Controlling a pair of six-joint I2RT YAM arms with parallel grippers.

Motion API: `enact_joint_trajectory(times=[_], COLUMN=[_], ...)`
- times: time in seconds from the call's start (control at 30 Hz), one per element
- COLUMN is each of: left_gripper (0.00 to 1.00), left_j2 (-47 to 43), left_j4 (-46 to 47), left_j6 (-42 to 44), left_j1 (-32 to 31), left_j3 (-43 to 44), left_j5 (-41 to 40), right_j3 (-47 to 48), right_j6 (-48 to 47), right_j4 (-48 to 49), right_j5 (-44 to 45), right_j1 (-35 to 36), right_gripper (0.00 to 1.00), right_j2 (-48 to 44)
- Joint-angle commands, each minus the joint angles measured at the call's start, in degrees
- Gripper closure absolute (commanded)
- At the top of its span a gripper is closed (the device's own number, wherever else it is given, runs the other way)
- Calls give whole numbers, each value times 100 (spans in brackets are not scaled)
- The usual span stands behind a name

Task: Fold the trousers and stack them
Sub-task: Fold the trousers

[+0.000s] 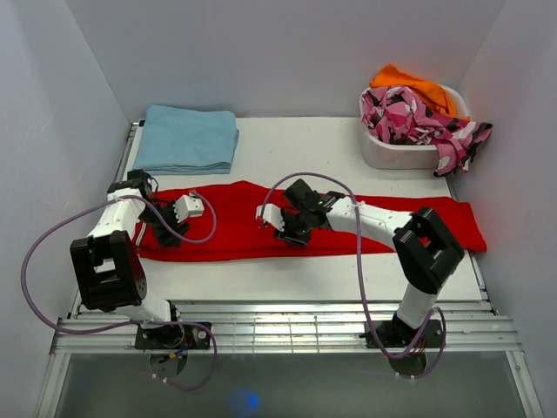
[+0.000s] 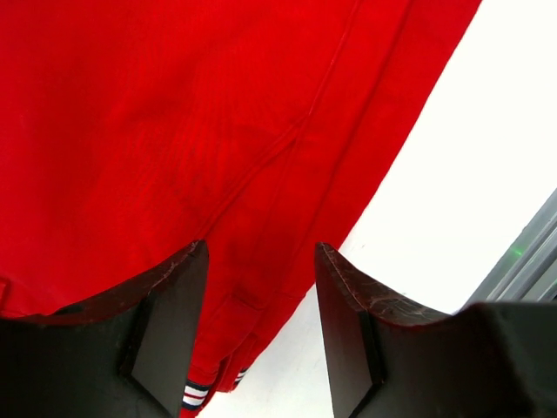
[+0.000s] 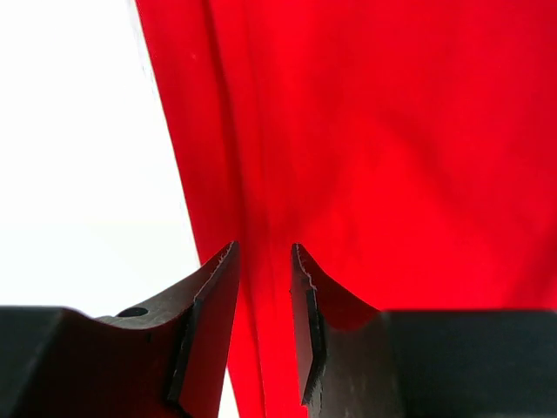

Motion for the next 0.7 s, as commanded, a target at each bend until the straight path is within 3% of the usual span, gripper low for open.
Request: enact_joint_trajectory(times=[0.0,0.17,0.43,0.67], left_gripper=[37,34,32,29], left_j2=[23,40,67,-65], left_j4=[-53,-62,-1,175], left_j6=[241,258,434,724], left_j1=[134,275,468,530], left_j3=[-13,-57,-145,-356], left_j5=[10,63,46,-69], right_j3=[-16,19,-60,-227], right_j6=[196,249,73,38], right_j4=[593,989,1016,927], right_j5=[522,1084,1208,1155], right_j1=[260,489,638,761], right_gripper=[64,64,65,57], right_j2=[218,543,631,394])
